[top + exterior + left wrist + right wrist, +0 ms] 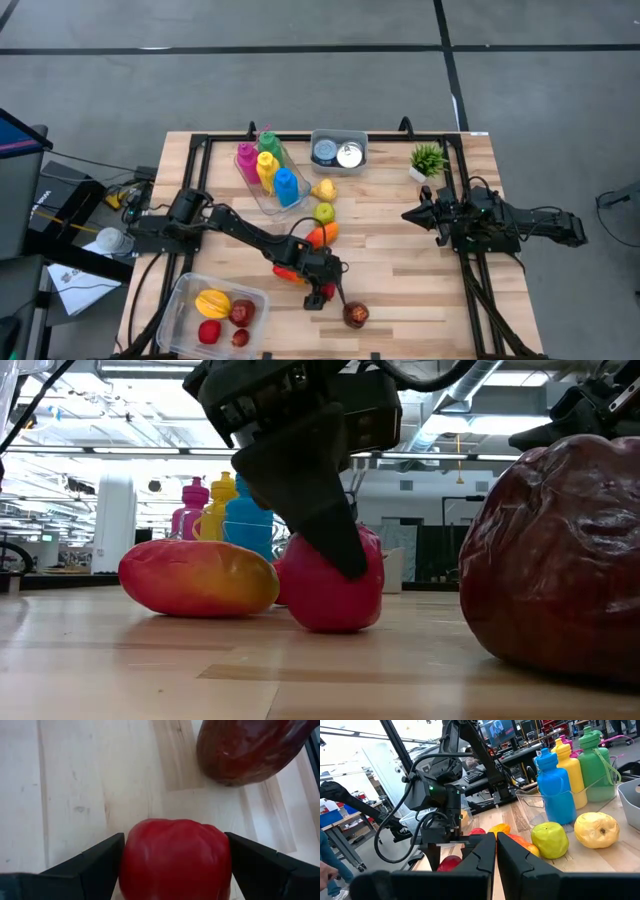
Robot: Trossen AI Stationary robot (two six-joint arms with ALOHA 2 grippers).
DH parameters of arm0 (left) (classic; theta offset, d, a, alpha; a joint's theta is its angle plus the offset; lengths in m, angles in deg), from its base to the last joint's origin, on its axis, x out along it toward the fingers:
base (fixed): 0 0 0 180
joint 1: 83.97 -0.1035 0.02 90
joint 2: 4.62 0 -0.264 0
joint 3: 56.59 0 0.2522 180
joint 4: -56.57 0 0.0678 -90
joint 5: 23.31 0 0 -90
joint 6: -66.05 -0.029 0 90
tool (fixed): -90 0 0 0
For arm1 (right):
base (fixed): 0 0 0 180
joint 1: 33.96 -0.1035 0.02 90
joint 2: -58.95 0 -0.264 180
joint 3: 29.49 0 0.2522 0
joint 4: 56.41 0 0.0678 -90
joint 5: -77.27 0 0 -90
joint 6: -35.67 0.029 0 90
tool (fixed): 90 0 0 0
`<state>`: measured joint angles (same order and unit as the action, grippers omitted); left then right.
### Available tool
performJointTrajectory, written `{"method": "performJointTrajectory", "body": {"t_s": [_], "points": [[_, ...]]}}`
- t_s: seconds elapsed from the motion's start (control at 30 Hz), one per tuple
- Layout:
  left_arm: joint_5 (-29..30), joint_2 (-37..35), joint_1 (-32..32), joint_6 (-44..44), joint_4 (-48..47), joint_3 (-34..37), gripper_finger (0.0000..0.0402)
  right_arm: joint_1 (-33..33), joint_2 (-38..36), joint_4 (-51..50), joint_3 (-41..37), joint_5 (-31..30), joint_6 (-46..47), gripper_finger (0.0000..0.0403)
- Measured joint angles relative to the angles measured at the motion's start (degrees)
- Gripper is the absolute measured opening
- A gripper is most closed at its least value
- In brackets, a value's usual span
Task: Pick & Place Food Item
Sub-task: Put the red tomato into the white bin
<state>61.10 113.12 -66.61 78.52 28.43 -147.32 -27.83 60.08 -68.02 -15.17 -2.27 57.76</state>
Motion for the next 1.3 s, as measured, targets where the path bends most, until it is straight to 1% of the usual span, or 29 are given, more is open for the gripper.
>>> {"method": "performJointTrajectory", "body": {"t_s": [0.13,0.33,0.5,0.7,0.8,0.97,1.1,1.3], "points": [[0.0,0.0,0.0,-0.9,0.2,0.0,0.0319,0.0,0.0,0.0,0.0,0.0,0.0,0.0012],[0.0,0.0,0.2,-0.9,-0.2,0.0,0.0303,0.0,0.0,0.0,0.0,0.0,0.0,0.0012],[0.1,-0.9,0.2,5.0,0.1,0.1,0.03,0.0,0.0,0.0,0.0,0.0,0.0,0.0012],[0.1,-5.2,0.1,12.8,0.5,0.1,0.0299,0.0,0.0,0.0,0.0,0.0,0.0,0.0012],[0.0,-8.8,0.1,15.5,2.1,0.1,0.0299,0.0,0.0,0.0,0.0,0.0,0.0,0.0012],[0.0,-17.3,0.1,21.6,6.5,0.1,0.0299,0.0,0.0,0.0,0.0,0.0,0.0,0.0012],[0.1,-24.9,0.1,26.8,13.2,0.0,0.0299,0.0,0.0,0.1,0.0,0.0,0.0,0.0012],[0.7,-35.1,0.8,31.2,25.2,0.0,0.0298,0.0,0.0,0.0,0.0,0.0,0.0,0.0012]]}}
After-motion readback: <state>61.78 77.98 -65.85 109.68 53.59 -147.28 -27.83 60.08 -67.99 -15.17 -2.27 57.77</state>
